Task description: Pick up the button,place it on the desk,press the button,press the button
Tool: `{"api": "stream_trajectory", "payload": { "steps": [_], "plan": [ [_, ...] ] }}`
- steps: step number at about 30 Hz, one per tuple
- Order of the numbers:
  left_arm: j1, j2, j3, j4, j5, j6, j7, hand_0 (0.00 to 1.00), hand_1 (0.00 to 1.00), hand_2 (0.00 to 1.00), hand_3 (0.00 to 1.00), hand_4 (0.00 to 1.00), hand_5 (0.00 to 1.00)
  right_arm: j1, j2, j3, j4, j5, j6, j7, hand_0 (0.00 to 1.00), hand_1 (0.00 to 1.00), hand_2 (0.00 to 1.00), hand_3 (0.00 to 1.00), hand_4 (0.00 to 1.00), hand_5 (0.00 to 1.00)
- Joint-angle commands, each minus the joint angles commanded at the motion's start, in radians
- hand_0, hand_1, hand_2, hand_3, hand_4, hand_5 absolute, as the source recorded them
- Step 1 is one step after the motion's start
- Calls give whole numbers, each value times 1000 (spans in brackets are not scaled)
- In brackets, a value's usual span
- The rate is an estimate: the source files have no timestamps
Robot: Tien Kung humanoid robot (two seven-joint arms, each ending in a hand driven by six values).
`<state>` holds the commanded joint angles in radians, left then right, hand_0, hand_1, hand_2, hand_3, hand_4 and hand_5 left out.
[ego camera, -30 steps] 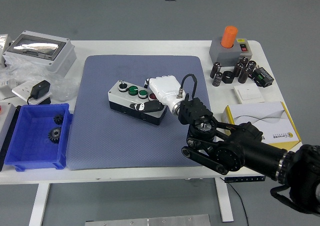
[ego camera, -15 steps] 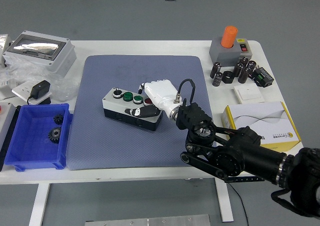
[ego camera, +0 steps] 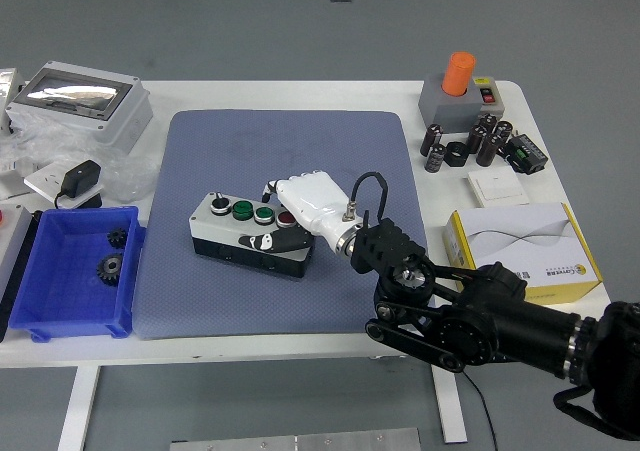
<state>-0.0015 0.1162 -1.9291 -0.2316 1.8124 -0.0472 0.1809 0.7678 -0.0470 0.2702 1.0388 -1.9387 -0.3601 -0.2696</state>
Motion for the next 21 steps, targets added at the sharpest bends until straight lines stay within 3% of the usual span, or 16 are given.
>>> {"api": "stream_trajectory", "payload": {
  "steps": [8, 21],
  "plan": [
    [-1, -3, 0, 0, 1, 0, -1, 662, 634, 617, 731, 852, 651, -7, -39, 11, 29, -91, -29, 117, 123, 214, 273, 386, 17, 2],
    [0, -6, 1, 1, 1, -1, 0, 661, 634, 617, 731, 854, 652, -50, -60, 22, -30, -196, -46, 186, 126, 215, 273, 382, 4, 2]
  ]
}}
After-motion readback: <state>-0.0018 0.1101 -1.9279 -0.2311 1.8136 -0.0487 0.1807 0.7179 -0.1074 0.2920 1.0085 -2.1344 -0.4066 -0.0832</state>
